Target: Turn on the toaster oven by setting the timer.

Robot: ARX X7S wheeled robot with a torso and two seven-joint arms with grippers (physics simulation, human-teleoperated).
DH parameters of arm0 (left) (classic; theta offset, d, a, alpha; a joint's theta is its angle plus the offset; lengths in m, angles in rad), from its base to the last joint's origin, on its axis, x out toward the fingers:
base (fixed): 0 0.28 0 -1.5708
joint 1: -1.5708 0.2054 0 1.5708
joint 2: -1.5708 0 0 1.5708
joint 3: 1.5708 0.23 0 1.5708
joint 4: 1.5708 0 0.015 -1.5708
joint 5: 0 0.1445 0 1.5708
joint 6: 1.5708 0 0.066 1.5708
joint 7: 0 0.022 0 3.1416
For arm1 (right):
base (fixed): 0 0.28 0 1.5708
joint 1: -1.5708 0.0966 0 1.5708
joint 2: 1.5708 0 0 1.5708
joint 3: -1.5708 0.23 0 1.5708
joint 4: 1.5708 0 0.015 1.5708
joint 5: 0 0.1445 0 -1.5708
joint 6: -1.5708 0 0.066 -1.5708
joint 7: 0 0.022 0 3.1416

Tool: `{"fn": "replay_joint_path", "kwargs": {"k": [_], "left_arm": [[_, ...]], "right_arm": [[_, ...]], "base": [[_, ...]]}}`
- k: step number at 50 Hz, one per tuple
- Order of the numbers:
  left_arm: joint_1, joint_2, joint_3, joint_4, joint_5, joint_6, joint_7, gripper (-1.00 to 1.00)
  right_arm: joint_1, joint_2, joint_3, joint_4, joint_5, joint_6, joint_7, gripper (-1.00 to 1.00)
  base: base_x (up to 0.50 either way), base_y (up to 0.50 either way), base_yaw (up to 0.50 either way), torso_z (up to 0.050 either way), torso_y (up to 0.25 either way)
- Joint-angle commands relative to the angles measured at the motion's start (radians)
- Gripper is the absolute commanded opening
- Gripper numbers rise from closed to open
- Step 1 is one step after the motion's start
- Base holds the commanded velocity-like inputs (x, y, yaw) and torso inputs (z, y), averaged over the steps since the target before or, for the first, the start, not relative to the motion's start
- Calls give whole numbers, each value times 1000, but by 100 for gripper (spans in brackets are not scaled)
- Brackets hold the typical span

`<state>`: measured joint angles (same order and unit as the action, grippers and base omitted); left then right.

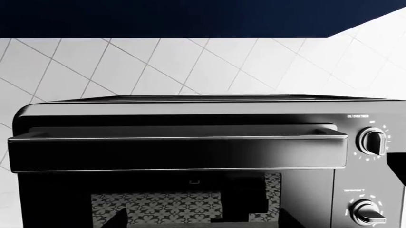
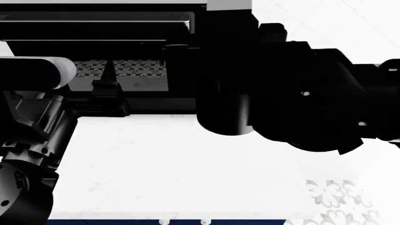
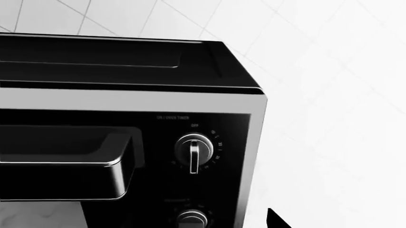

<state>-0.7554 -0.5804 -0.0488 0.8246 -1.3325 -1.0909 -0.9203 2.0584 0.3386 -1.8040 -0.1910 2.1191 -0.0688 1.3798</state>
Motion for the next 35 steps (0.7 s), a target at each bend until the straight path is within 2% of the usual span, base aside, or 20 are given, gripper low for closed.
{"fn": "replay_joint_path", "kwargs": {"k": [1, 35], "left_arm": [[4, -7, 0, 0, -3, 7, -2, 100], [2, -13, 18, -6, 4, 22, -1, 100]], "right_arm": [[-11, -12, -3, 35, -7, 10, -27, 100], [-36, -48, -3, 121, -17, 30, -67, 100]], "base": [[0, 0, 0, 0, 0], [0, 0, 0, 0, 0]]}}
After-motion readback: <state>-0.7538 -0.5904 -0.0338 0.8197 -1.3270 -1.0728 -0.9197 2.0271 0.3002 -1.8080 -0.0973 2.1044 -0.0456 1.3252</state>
